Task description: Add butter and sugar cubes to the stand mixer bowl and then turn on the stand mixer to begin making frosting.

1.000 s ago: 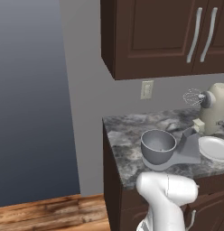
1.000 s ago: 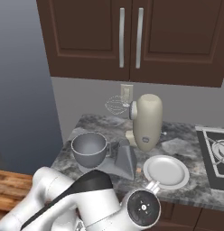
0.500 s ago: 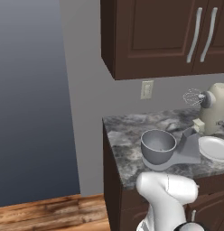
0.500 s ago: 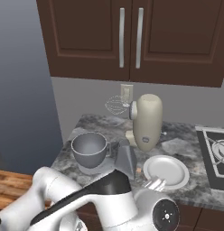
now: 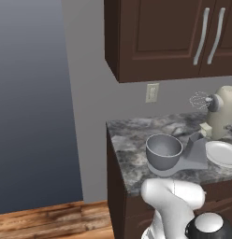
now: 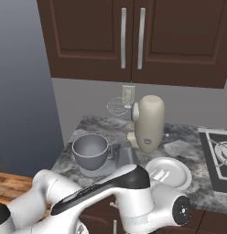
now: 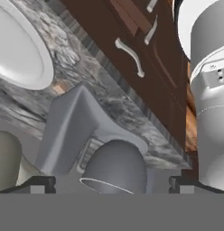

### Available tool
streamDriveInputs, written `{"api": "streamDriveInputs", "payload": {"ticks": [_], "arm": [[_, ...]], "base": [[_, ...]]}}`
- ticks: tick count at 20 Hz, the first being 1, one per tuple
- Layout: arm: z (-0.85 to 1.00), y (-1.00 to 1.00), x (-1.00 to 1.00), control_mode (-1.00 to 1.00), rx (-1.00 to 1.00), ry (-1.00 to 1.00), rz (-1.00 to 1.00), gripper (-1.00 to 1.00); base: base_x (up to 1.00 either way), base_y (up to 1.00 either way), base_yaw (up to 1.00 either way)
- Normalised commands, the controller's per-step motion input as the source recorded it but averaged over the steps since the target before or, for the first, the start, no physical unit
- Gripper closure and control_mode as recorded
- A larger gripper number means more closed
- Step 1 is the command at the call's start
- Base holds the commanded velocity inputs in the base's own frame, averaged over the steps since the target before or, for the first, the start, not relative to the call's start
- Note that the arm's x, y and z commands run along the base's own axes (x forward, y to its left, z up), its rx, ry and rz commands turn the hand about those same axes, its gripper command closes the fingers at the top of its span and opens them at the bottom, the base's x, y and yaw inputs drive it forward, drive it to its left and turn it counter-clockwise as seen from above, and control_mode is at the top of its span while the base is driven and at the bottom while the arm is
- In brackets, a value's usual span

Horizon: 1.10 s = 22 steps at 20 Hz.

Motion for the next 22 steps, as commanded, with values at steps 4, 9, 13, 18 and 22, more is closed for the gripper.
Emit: {"api": "streamDriveInputs", "payload": {"ticks": [4,9,13,18,22], "arm": [[-0.03,0.03,0.65,-1.0,0.07,0.01,0.09,-1.0],[-0.19,0.0,0.56,-1.0,0.0,0.02,0.0,-1.0],[-0.29,-0.09,0.24,-1.0,0.0,0.0,0.02,-1.0],[-0.33,-0.03,0.03,-1.0,0.0,0.0,0.05,-1.0],[-0.09,0.0,0.13,-1.0,0.0,0.0,0.1,-1.0]], "base": [[0.0,0.0,0.0],[0.0,0.0,0.0],[0.0,0.0,0.0],[0.0,0.0,0.0],[0.0,0.0,0.0]]}}
